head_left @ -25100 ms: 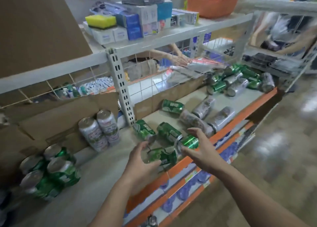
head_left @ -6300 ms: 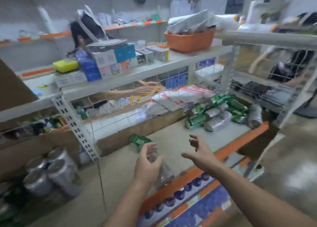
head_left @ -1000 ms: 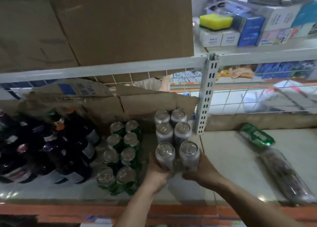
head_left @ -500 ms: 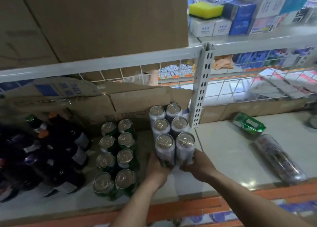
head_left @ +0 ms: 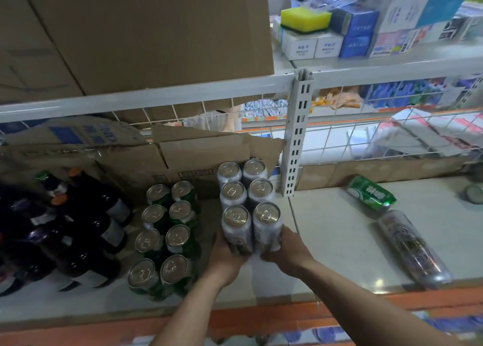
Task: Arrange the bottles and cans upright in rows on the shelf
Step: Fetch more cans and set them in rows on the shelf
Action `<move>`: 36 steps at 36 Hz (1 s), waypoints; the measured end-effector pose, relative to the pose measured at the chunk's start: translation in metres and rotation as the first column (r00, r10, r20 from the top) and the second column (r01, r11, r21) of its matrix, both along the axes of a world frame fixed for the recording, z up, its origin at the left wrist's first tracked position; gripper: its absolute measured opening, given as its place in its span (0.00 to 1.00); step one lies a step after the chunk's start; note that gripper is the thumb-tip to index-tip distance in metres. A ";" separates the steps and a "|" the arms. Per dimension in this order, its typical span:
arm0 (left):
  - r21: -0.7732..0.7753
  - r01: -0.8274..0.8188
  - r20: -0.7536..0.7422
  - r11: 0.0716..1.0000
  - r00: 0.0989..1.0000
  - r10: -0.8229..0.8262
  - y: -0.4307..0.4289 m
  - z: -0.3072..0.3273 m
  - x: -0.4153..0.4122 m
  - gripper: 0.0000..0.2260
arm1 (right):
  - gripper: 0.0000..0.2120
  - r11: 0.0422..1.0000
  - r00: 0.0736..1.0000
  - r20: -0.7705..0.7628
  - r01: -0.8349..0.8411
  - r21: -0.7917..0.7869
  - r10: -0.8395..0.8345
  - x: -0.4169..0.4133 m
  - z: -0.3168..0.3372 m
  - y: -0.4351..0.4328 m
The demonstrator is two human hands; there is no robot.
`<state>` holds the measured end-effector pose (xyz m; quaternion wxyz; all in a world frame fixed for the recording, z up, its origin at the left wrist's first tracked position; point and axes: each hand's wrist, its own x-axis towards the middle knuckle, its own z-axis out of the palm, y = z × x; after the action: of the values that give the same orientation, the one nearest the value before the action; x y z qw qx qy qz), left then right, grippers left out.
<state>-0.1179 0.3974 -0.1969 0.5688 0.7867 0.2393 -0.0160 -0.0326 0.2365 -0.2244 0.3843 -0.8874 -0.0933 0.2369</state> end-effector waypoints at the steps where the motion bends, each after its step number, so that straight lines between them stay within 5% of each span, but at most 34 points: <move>1: -0.005 -0.010 -0.007 1.000 1.000 0.010 -0.001 0.001 -0.001 0.34 | 0.34 1.000 1.000 -0.008 -0.018 0.010 0.018 0.001 0.003 -0.002; 7: 0.011 -0.064 -0.102 0.998 0.993 0.065 0.001 0.013 -0.004 0.24 | 0.42 0.993 0.993 -0.021 -0.120 0.000 0.120 0.002 0.028 -0.021; 15: 0.040 -0.140 0.073 0.989 0.988 0.137 0.004 0.055 -0.035 0.26 | 0.46 0.982 0.987 0.045 -0.156 0.107 0.152 0.000 0.050 -0.029; 22: 0.047 -0.355 0.240 0.934 0.911 0.335 -0.049 0.084 -0.053 0.10 | 0.48 0.958 0.974 0.124 -0.211 0.196 0.189 0.002 0.063 -0.076; 28: 0.020 -0.094 0.128 0.995 0.988 0.091 -0.165 0.094 -0.005 0.14 | 0.46 0.959 0.968 0.189 -0.202 0.199 0.165 0.020 0.092 -0.189; 36: 0.103 0.268 0.114 0.958 0.954 -0.279 -0.336 0.092 0.079 0.15 | 0.45 0.960 0.962 0.160 0.186 0.210 -0.221 0.032 0.104 -0.398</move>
<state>-0.0388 0.0615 -0.1048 0.5407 0.8355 0.0917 -0.0338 -0.0002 -0.1613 -0.1201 0.4807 -0.8687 -0.0585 0.1037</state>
